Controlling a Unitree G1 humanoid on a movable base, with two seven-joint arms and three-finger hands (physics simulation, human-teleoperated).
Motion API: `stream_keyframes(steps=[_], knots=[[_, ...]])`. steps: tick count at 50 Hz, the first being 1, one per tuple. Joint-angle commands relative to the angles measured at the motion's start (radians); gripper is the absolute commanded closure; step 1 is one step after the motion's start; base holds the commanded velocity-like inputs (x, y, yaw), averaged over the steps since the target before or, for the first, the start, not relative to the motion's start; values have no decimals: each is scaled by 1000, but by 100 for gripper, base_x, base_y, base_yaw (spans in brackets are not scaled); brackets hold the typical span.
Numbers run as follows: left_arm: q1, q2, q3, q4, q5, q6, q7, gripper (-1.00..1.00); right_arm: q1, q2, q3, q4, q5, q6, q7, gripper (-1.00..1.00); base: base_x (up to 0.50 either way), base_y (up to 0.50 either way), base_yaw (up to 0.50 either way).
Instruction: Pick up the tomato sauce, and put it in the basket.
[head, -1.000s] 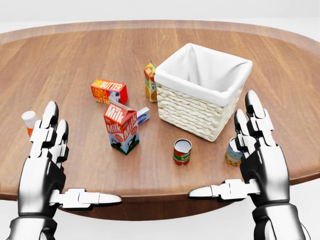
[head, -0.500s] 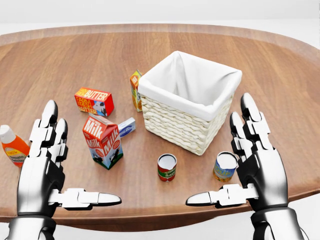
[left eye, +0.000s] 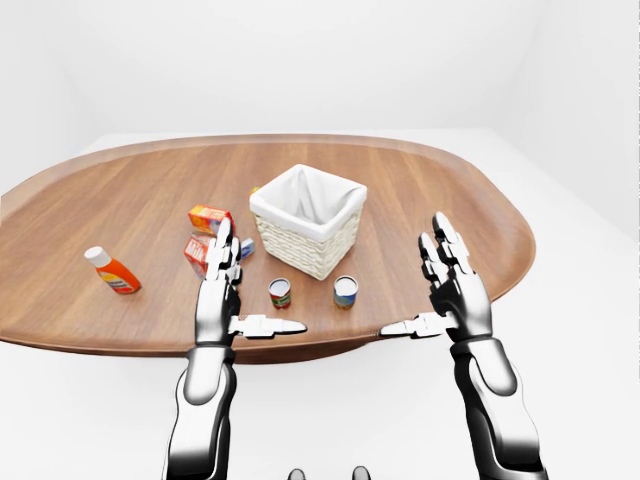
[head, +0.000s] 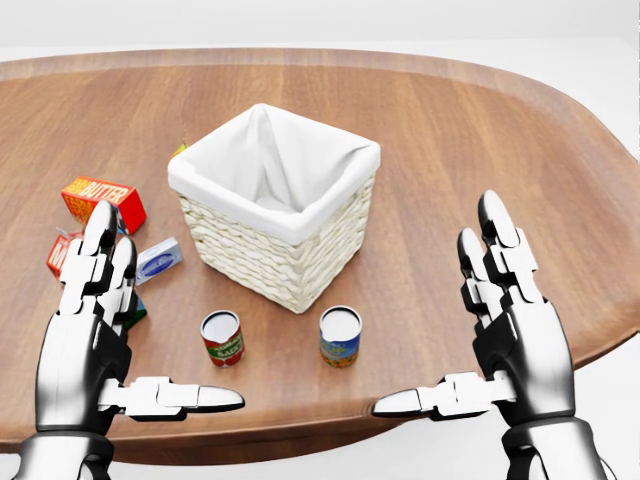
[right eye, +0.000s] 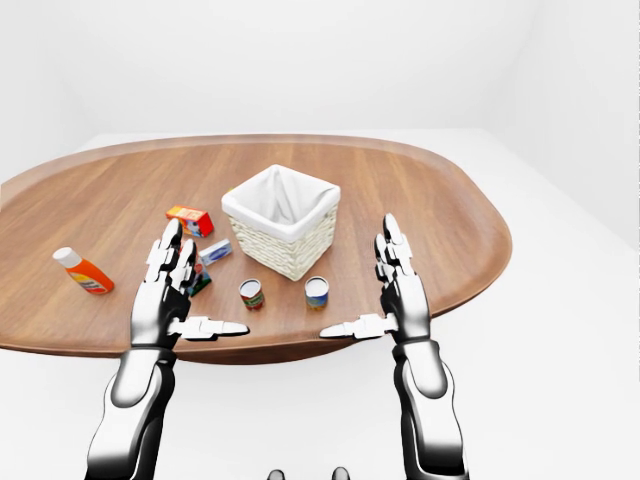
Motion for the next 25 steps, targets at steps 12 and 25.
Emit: stream_keyframes(steps=[12, 25], knots=[[0, 0, 2, -1, -4, 0, -1, -100, 2, 5, 4, 14, -17, 0, -21, -100, 0, -30, 0], [0, -1, -2, 1, -7, 0, -2, -100, 13, 3, 0, -11, 30, 0, 9, -100, 7, 0, 0]])
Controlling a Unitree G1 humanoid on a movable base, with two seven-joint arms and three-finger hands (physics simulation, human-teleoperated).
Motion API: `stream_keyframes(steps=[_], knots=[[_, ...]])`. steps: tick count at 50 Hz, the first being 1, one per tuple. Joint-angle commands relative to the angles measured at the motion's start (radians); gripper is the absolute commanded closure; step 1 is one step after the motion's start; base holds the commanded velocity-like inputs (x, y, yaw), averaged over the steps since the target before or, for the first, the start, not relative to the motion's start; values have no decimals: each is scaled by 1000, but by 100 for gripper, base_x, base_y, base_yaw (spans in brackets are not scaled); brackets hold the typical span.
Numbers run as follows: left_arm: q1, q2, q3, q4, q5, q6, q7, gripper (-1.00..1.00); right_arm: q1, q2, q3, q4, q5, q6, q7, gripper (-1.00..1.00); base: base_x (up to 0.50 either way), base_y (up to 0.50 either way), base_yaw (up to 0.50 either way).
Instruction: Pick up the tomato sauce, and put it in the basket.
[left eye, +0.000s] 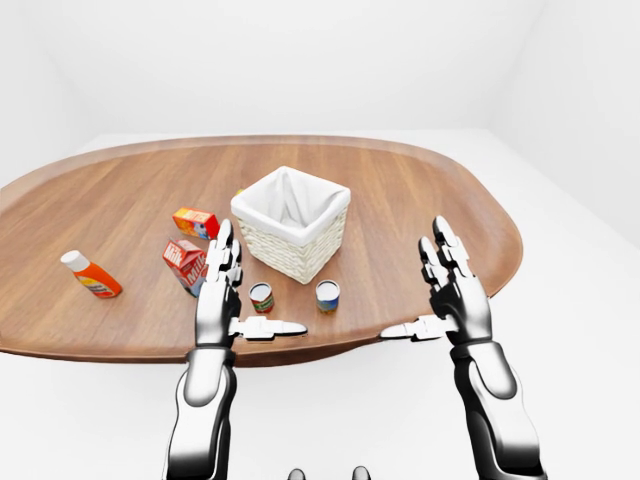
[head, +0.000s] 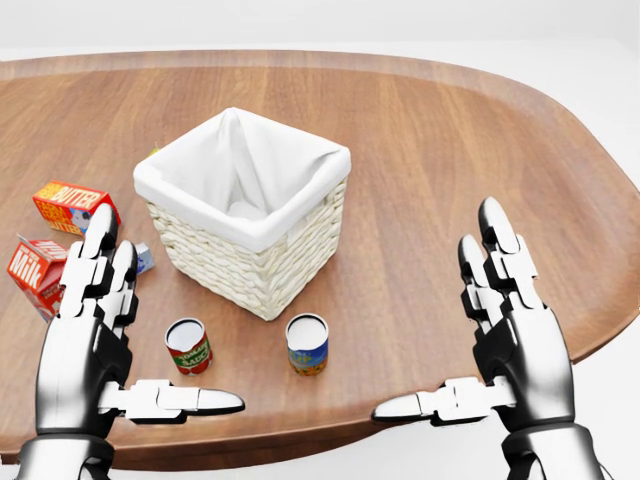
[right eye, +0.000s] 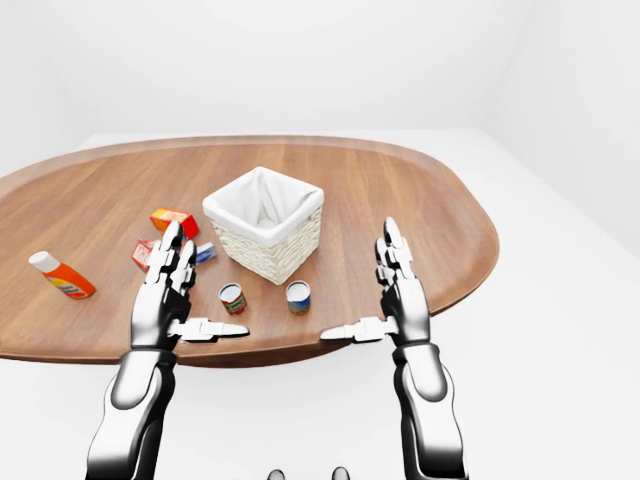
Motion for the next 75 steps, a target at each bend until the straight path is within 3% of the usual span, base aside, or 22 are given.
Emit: stream_keyframes(steps=[1, 24, 47, 75], knots=[[-8, 1, -1, 2, -1, 0, 0, -100, -5, 1, -3, -15, 29, 0, 15, -100, 50, 0, 0], [-9, 1, 0, 0, -1, 0, 1, -100, -5, -1, 6, 12, -4, 0, -1, -100, 48, 0, 0], [-6, 6, 10, -28, 9, 0, 2, -100, 0, 4, 11, 22, -23, 0, -20, -100, 0, 0, 0], [7, 15, 26, -84, 130, 0, -10, -100, 5, 4, 10, 8, -20, 0, -13, -100, 0, 0, 0]])
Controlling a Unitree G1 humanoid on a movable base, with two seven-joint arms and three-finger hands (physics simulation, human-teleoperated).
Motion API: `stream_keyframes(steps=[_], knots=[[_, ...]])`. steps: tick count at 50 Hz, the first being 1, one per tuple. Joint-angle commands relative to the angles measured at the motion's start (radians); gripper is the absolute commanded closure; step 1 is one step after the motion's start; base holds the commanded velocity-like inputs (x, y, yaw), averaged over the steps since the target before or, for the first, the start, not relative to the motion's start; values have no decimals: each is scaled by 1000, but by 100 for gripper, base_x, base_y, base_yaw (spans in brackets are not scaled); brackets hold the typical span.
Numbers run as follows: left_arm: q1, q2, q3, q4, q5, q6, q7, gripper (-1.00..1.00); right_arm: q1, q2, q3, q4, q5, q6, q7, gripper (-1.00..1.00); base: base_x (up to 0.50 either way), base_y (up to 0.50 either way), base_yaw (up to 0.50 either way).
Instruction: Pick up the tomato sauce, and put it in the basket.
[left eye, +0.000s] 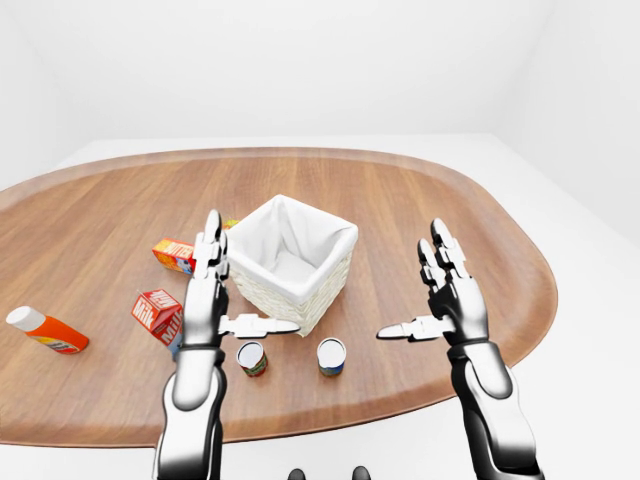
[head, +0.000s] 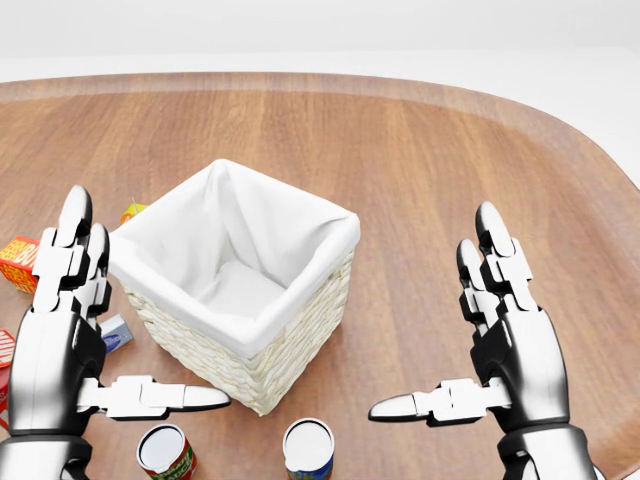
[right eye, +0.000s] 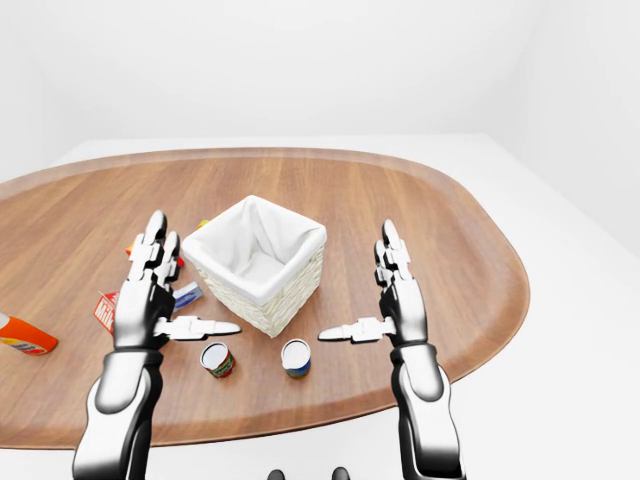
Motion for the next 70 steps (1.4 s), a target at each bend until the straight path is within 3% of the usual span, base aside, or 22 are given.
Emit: stream_keyframes(steps=[1, 19, 29, 31, 52, 70], knots=[[3, 2, 0, -5, 45, 0, -4, -100, 2, 0, 0, -4, 0, 0, 1, -100, 0, 0, 0], [5, 14, 57, -17, 90, 0, -28, -100, 5, 1, 3, 3, -3, 0, 2, -100, 0, 0, 0], [-25, 25, 54, -46, 135, 0, -47, -100, 4, 1, 4, 15, -6, 0, 2, -100, 0, 0, 0], [-9, 33, 32, -40, 174, 0, -60, -100, 3, 1, 4, 19, -7, 0, 2, -100, 0, 0, 0], [77, 12, 39, 10, 247, 0, -58, -100, 12, 2, 10, 20, -12, 0, 4, -100, 0, 0, 0], [94, 8, 46, 42, 276, 0, -60, -100, 13, 2, 10, 20, -13, 0, 4, -100, 0, 0, 0]])
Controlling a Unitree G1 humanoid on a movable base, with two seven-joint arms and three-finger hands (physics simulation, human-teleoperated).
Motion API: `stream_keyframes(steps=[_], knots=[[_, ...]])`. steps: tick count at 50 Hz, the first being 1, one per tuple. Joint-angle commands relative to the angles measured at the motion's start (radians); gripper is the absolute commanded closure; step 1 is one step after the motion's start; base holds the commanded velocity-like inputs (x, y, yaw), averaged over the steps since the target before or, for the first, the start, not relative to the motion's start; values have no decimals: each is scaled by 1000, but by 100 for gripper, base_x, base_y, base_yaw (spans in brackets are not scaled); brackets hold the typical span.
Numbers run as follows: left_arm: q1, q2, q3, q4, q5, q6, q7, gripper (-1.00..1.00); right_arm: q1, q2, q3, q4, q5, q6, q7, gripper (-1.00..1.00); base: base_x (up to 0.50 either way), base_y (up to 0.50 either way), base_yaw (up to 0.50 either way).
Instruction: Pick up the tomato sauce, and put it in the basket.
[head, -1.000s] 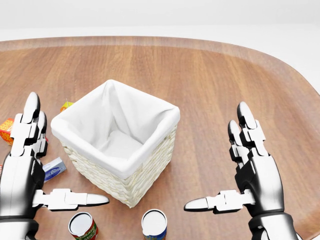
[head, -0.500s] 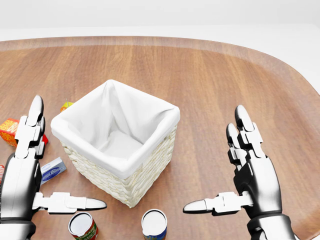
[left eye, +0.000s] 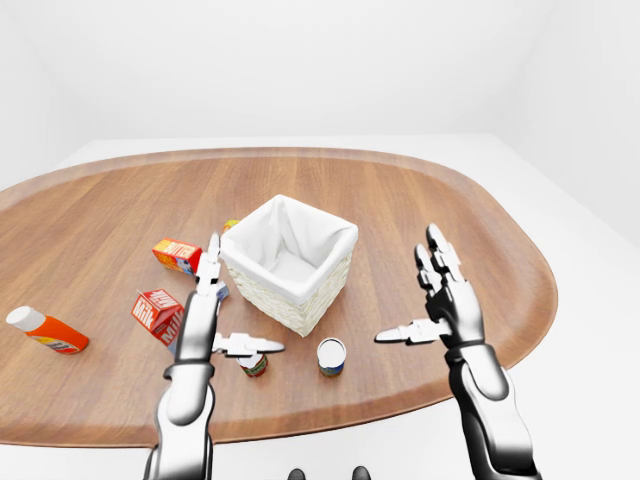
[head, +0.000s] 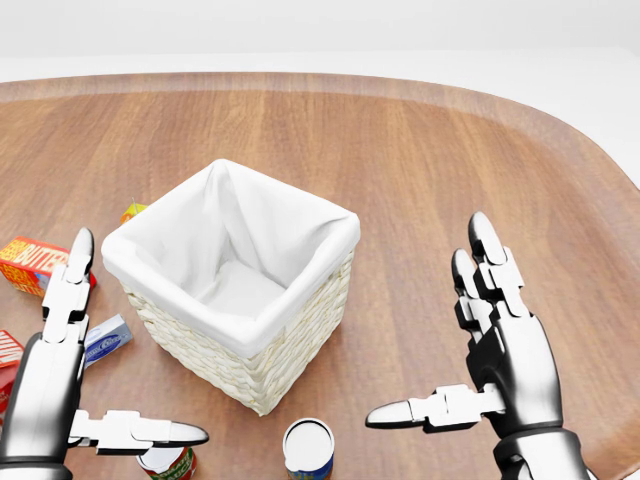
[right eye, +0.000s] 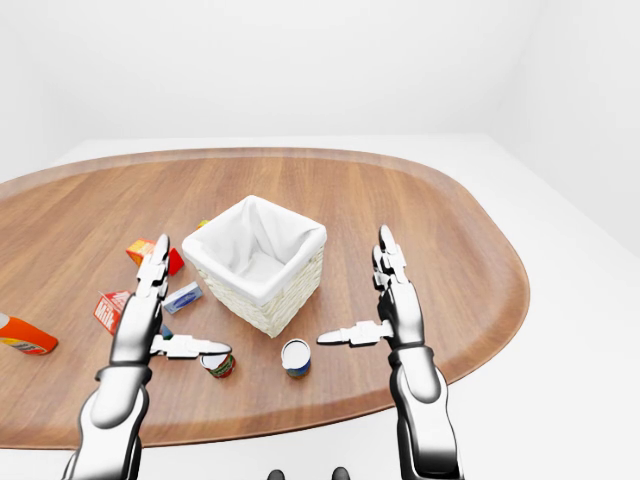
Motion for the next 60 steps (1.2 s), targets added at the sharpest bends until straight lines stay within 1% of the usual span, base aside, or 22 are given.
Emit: stream_keyframes(steps=[1, 10, 14, 28, 43, 60], knots=[[15, -2, 3, 24, 21, 0, 0, -100, 2, 0, 0, -2, -1, 0, 1, -100, 0, 0, 0], [13, -2, 9, 35, 20, 0, -2, -100, 2, 0, 1, 7, -2, 0, 1, -100, 0, 0, 0], [9, -1, 16, 65, 14, 0, 6, -100, 1, 0, 1, 4, -3, 0, 0, -100, 0, 0, 0], [4, 1, 12, 105, 12, 0, 17, -100, -4, 0, 0, 10, -6, 0, -4, -100, 0, 0, 0], [-10, 12, 21, 204, 14, 0, 46, -100, -1, 0, 3, 26, -11, 0, -3, -100, 0, 0, 0], [5, 7, 2, 232, 19, 0, 59, -100, 0, 0, 4, 26, -14, 0, -3, -100, 0, 0, 0]])
